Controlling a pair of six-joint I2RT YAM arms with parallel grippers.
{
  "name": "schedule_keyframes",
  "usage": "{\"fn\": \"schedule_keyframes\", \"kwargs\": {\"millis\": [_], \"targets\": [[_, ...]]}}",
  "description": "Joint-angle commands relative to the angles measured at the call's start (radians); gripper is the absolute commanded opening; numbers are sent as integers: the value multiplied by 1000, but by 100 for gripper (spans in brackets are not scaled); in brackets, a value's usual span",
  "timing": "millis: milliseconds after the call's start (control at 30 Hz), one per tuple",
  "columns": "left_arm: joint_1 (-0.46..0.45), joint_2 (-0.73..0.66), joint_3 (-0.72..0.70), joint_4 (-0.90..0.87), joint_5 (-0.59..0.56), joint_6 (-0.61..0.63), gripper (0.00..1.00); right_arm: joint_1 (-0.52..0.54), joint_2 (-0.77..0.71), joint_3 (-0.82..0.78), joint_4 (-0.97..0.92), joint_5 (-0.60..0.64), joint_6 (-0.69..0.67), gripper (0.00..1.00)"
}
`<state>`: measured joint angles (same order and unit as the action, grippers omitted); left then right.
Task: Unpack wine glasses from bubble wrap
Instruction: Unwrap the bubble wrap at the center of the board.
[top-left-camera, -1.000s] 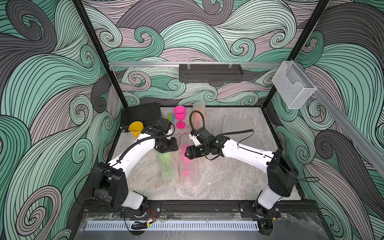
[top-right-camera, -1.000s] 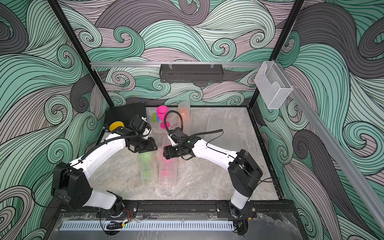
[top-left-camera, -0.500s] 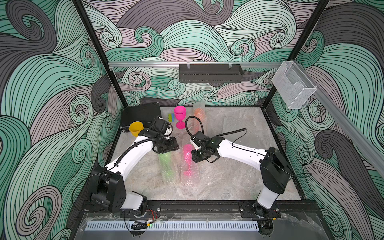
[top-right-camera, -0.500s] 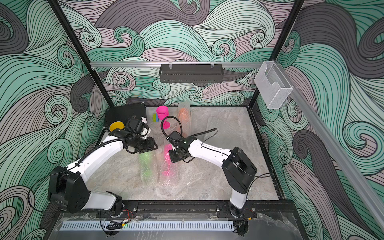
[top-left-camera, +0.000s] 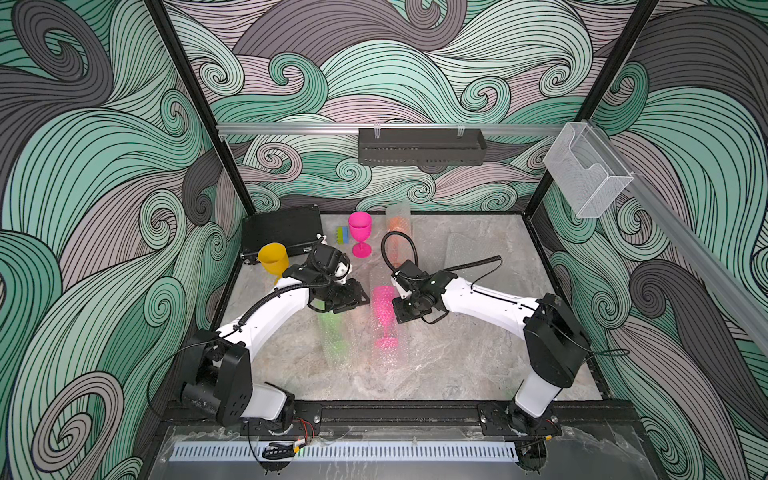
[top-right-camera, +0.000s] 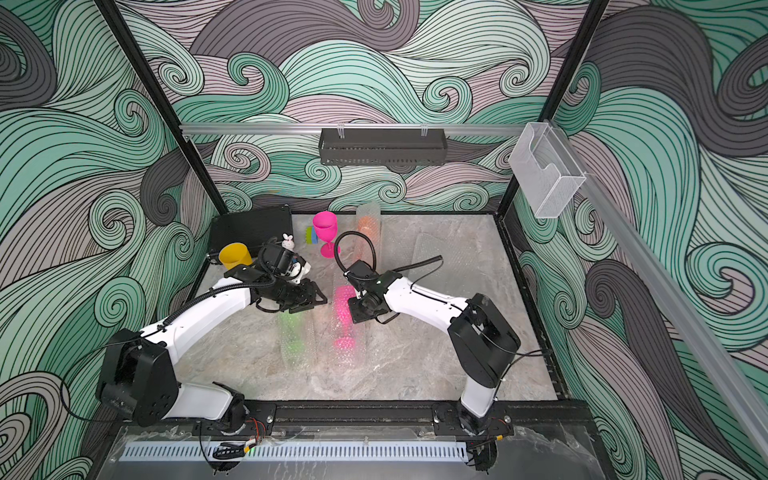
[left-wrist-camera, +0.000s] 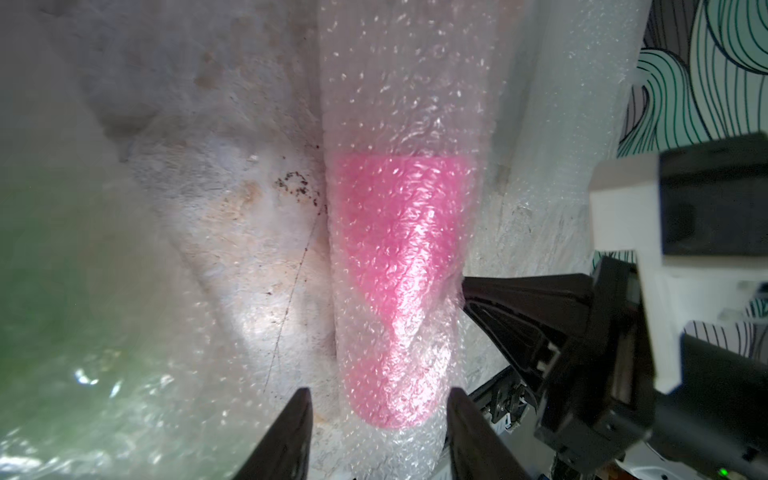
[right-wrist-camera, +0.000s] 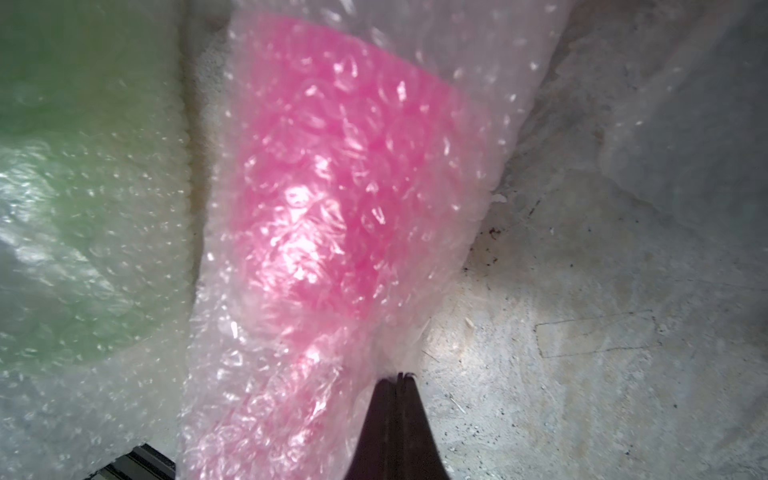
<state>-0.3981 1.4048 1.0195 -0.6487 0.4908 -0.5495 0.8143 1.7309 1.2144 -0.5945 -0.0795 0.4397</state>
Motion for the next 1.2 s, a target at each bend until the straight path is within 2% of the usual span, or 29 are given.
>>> {"fn": "schedule_keyframes", "kwargs": {"millis": [0,367,633,800,900,1033,1167], "targets": [[-24,26,-4,38,59,-11,52,-17,-46,-26,10,1,-7,3],[-123,142,-37,129,96,-29,53,-35,-63,-60,43,-28,-1,3],[-146,212,-39,153,81,-22,52,-39,-72,-75,63,-43,1,4],[-151,237,-20,139,72,-17,43,-37,-88,-87,89,-69,-2,8],[-151,229,-14,138,59,-23,33,-39,-92,-86,91,-75,-6,12],[-153,218,-3,131,55,-33,20,-40,-112,-91,89,-64,-16,21],[-156,206,15,120,55,-39,12,-38,-155,-98,84,-38,-27,30]]}}
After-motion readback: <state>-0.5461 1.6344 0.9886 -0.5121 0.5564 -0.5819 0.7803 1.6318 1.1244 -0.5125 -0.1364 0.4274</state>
